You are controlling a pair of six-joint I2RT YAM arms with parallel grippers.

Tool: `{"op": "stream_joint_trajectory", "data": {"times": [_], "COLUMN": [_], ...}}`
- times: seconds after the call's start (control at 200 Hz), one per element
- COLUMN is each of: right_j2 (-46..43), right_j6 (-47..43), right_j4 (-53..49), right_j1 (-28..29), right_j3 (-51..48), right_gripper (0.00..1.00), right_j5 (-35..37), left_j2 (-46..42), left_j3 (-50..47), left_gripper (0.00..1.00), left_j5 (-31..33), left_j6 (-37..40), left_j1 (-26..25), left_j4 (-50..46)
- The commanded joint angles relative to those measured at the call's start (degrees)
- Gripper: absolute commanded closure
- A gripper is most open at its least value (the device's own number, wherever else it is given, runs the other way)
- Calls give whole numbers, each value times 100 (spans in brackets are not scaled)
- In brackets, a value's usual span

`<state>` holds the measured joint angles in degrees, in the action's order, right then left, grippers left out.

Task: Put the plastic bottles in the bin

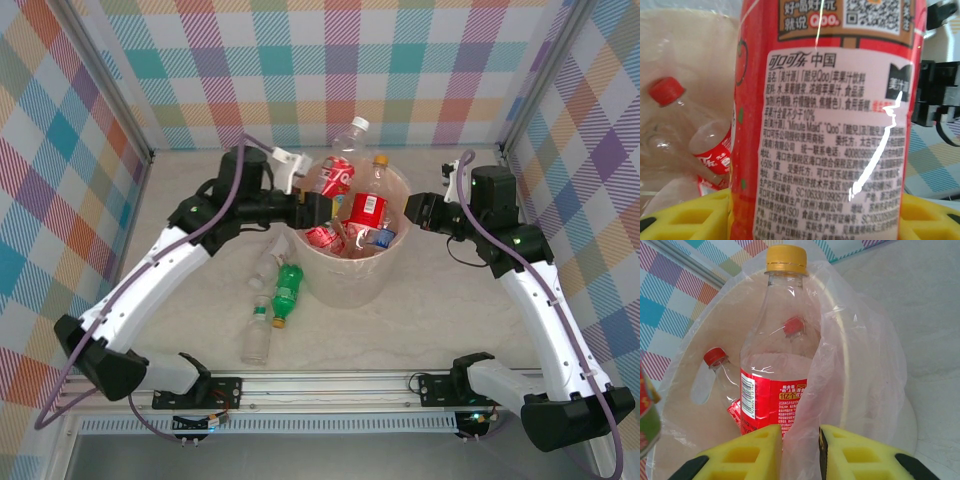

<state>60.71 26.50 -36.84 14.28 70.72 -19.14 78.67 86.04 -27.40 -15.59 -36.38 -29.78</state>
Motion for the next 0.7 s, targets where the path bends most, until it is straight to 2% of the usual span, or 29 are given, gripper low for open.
{"op": "stream_joint_trajectory", "data": {"times": [0.0,0.135,0.22,0.33,0.4,0.455,0.5,0.695], "right_j2": [107,115,150,185,198,216,237,337], "right_j6": [-111,-155,-146,-119,-120,-111,-110,-127], "right_j4": [-60,-104,-104,-37,-3,41,46,-36], "right_j1": [47,52,45,46,49,47,48,52], "right_j3": [144,213,223,190,163,136,148,329], "right_gripper": [72,72,72,72,72,72,72,72], "right_j5": [-23,59,42,28,24,25,18,-40], "left_j2": [211,365,403,422,409,383,368,470], "left_j3": [271,341,374,388,405,414,418,443], "left_gripper": [61,60,53,40,27,12,5,3], "left_j5": [314,809,989,1003,1112,1175,1180,1487], "left_j6": [-17,180,304,397,432,426,385,207], "left_j1": [-179,-290,-298,-299,-299,-299,-299,-299], "left_j4": [193,-191,-368,-418,-341,-182,10,477]}}
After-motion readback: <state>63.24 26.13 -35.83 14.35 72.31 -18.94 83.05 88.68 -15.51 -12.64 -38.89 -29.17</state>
